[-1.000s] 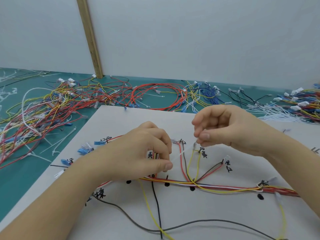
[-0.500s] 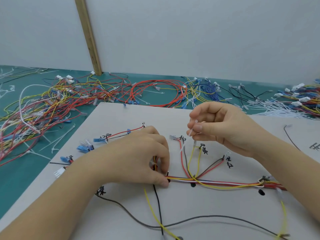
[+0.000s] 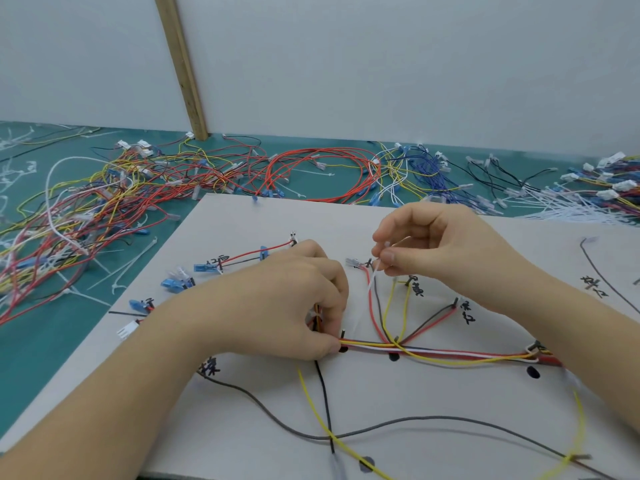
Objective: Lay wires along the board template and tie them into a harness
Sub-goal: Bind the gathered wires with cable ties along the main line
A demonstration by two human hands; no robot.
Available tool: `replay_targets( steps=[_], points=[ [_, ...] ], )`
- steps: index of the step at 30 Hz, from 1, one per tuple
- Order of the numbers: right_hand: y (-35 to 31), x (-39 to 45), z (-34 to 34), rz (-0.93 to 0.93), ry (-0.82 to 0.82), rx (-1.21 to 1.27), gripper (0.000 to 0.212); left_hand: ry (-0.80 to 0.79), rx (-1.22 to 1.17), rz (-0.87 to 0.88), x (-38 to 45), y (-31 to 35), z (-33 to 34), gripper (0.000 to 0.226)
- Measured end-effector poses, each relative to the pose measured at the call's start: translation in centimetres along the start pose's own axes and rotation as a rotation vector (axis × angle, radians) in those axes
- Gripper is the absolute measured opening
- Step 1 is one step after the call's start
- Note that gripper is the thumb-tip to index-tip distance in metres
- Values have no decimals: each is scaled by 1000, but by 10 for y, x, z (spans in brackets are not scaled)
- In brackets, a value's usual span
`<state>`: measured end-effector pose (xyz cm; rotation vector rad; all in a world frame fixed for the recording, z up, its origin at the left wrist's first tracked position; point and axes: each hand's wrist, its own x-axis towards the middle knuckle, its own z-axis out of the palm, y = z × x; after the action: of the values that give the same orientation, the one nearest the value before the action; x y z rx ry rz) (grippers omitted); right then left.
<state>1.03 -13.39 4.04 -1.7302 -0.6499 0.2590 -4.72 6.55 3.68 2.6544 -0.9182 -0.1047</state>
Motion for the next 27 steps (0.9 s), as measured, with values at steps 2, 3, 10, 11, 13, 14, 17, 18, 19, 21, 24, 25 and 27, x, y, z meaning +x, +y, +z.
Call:
replay_targets(
  steps=[2,3,10,11,13,14,17,18,19,21,24,25,27],
  points=[
    [-2,0,1,-26,37,-24,29,-9,14,2,0,0,1,12],
    [-2,0,0,-38,62,-27,29,-11,20,3,0,1,1,13],
    [-1,-4,5,-38,-48,-115,30,-12,29,6,1,0,2,16],
    [0,-5,8,-43,-84,-137,31,-11,24,8,1,0,2,17],
    [0,-6,13,-44,-119,-170,34,-6,31,10,1,1,0,18],
    [1,-6,14,-37,-127,-176,36,-9,45,-7,0,4,-3,17],
    [3,-6,15,-20,-135,-179,33,83,258,-15,-4,13,-9,18],
    [3,-7,16,-15,-140,-178,30,158,341,35,-5,18,-11,15],
    [4,-6,17,-9,-148,-173,28,217,410,99,-6,25,-12,9],
    [6,-7,18,-3,-151,-156,27,296,572,239,-7,30,-8,15],
    [8,-7,19,6,-151,-127,28,343,749,373,-8,26,3,27],
    [8,-7,20,11,-154,-116,28,334,768,396,-9,24,4,27],
    [9,-7,20,22,-157,-105,29,320,796,429,-10,21,3,26]
  ],
)
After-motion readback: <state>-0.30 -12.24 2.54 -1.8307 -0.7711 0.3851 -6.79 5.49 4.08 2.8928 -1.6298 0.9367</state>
